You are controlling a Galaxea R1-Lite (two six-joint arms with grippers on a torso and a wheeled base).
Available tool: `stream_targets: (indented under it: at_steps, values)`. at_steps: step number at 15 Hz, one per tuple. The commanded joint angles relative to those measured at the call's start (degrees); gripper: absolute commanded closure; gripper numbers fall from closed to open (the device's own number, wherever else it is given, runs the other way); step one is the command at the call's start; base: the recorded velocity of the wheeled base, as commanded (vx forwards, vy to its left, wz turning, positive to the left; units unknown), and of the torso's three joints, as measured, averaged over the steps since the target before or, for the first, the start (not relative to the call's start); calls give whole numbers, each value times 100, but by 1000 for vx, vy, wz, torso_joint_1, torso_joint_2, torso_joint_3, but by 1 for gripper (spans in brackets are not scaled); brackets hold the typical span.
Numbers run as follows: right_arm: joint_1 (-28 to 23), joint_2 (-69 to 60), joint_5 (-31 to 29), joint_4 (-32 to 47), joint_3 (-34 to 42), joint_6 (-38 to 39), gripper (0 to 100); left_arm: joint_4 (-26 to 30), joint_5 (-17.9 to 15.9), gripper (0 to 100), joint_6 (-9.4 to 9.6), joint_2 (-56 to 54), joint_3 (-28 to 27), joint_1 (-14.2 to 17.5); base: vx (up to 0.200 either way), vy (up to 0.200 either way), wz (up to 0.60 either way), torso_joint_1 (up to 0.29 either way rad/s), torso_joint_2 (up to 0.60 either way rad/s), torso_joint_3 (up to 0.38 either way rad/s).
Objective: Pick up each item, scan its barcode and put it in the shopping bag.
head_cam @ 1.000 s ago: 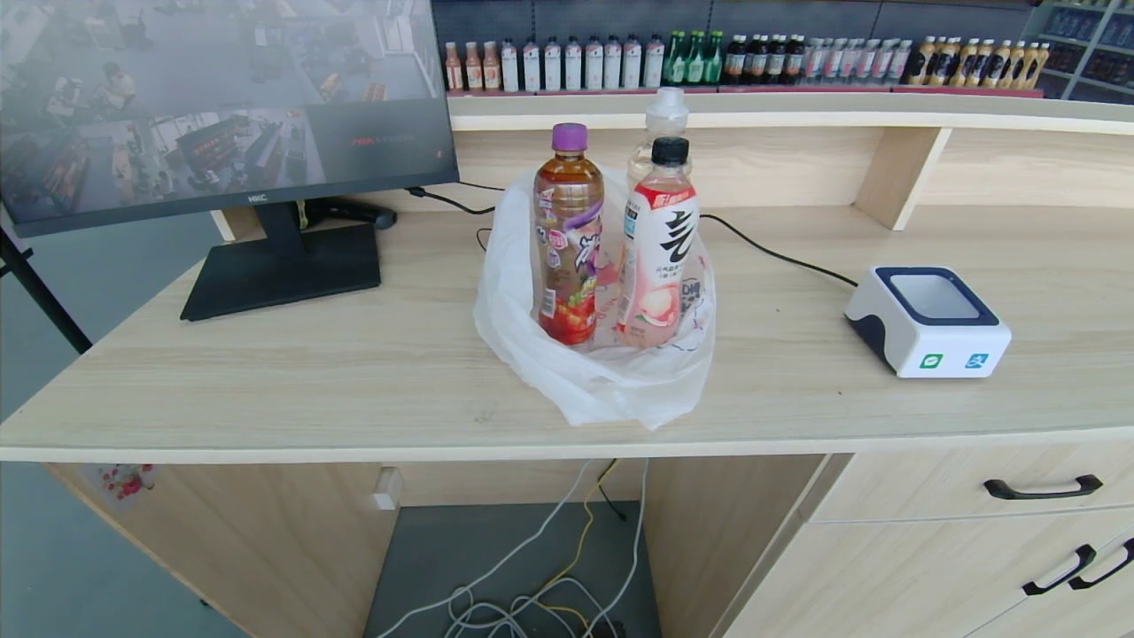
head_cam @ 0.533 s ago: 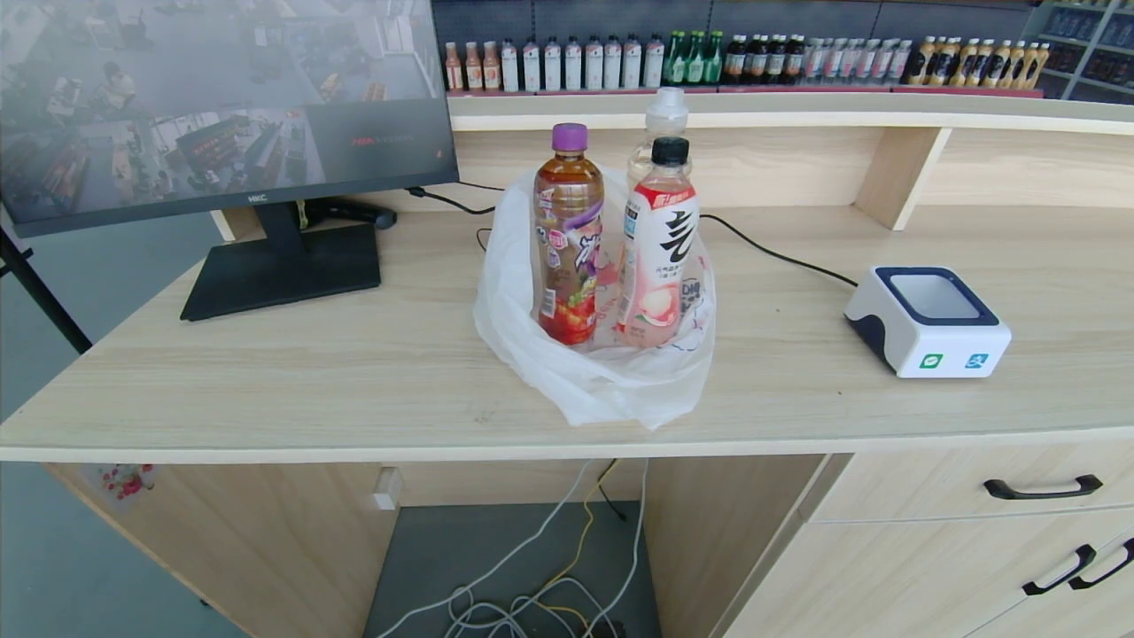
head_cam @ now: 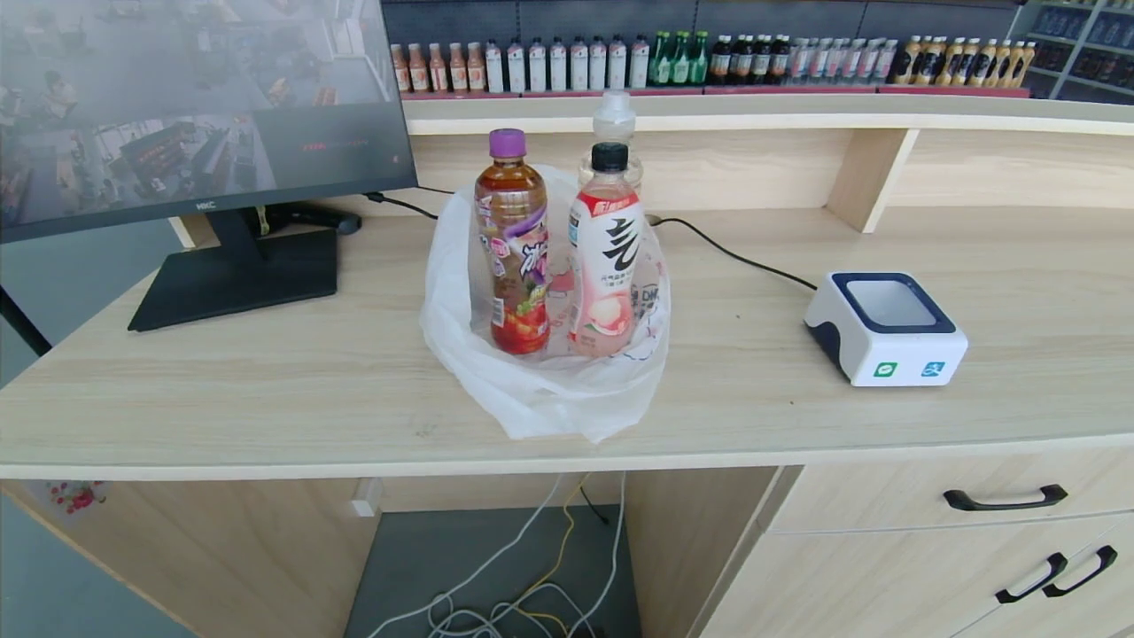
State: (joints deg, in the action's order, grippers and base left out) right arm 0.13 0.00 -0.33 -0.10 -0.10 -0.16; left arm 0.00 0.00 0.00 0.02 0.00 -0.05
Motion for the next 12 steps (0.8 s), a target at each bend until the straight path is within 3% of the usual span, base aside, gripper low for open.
stream_targets:
  at_steps: [1, 12]
  values:
    - [4, 9, -2, 1, 1, -2, 0, 0, 0, 0, 0, -2, 0, -4, 0, -200, 0, -7, -2, 2]
    - [4, 9, 15, 10, 1, -142, 0, 0, 0, 0, 0, -2, 0, 5, 0, -200, 0, 2, 3, -1]
